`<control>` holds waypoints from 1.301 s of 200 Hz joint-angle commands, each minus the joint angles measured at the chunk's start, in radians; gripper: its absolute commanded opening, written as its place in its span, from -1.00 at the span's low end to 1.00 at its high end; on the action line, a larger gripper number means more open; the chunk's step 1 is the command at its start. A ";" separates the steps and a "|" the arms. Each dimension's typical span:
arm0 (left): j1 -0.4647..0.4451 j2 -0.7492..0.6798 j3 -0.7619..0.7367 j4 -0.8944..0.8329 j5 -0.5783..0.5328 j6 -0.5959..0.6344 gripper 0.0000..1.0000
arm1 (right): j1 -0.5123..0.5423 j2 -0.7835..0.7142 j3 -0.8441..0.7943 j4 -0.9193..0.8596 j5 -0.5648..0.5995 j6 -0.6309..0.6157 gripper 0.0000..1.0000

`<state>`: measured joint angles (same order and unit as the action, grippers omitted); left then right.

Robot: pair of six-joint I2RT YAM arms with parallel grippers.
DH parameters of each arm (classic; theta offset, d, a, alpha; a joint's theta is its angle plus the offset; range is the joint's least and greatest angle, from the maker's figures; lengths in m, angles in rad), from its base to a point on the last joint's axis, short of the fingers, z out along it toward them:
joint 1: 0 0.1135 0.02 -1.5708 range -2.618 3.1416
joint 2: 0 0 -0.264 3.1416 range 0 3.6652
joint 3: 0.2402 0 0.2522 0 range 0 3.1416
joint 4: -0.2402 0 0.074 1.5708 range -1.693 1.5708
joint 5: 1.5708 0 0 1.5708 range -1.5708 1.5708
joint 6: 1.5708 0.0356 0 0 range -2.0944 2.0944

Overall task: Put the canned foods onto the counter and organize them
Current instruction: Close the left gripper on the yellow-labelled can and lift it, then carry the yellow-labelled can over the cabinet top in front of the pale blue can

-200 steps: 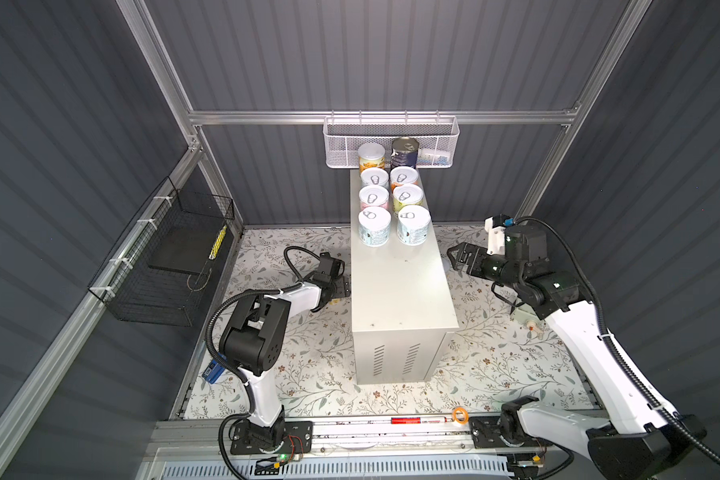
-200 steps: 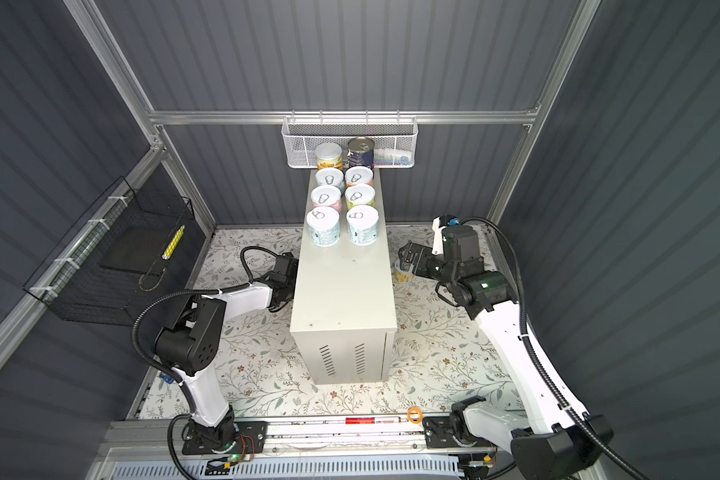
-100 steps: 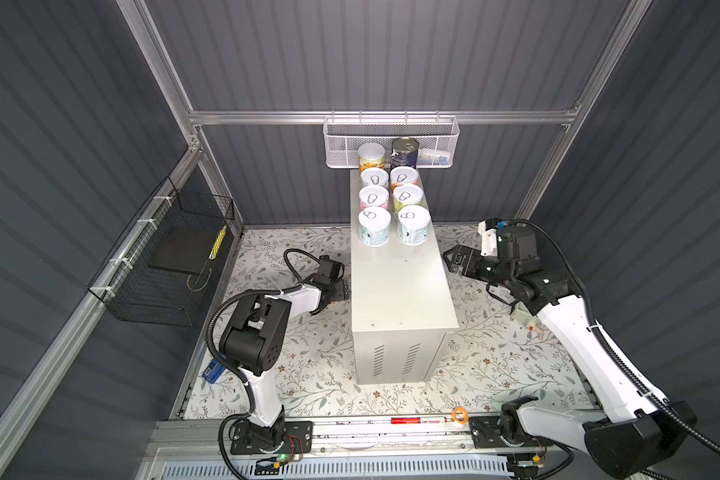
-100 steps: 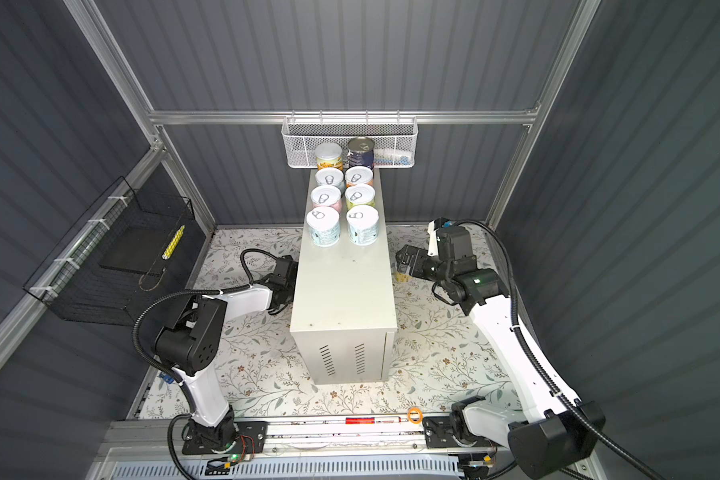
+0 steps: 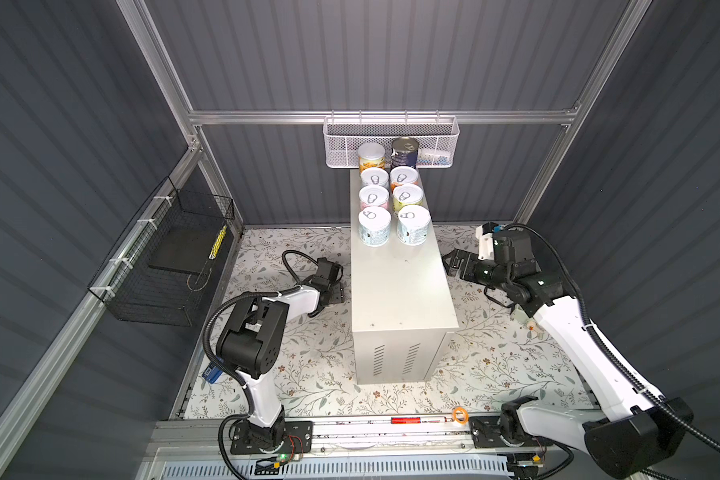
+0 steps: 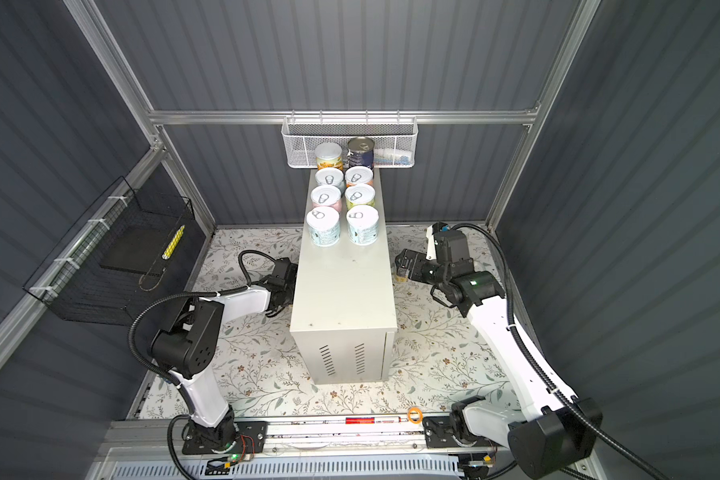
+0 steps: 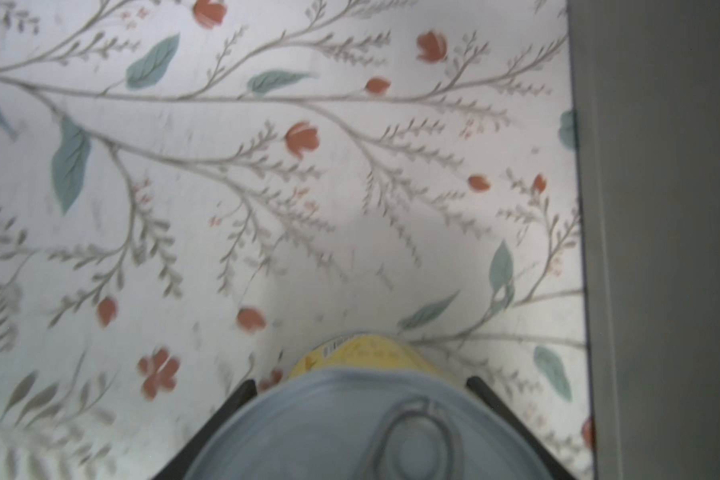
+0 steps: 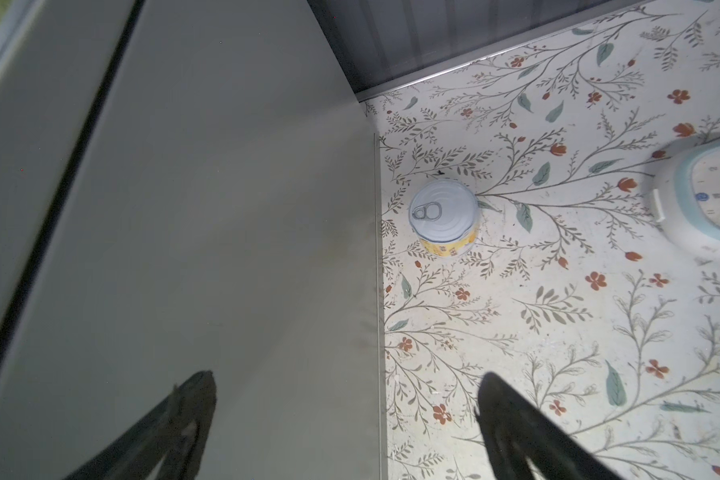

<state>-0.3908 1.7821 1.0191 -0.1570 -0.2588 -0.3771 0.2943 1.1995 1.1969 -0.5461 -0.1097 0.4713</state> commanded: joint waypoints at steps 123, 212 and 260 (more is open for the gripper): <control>0.003 -0.488 0.753 -0.966 0.059 0.194 -1.00 | -0.047 -0.105 -0.117 0.020 0.022 -0.005 0.98; -0.165 -0.362 1.144 -1.172 0.213 0.196 -1.00 | -0.049 -0.132 -0.121 0.023 0.021 0.007 0.98; -0.260 -0.372 1.122 -1.139 0.157 0.154 -1.00 | -0.049 -0.137 -0.117 0.022 0.018 0.002 0.98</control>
<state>-0.6357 1.4429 2.1258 -1.3273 -0.0608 -0.1944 0.2493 1.0786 1.0836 -0.5304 -0.0902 0.4713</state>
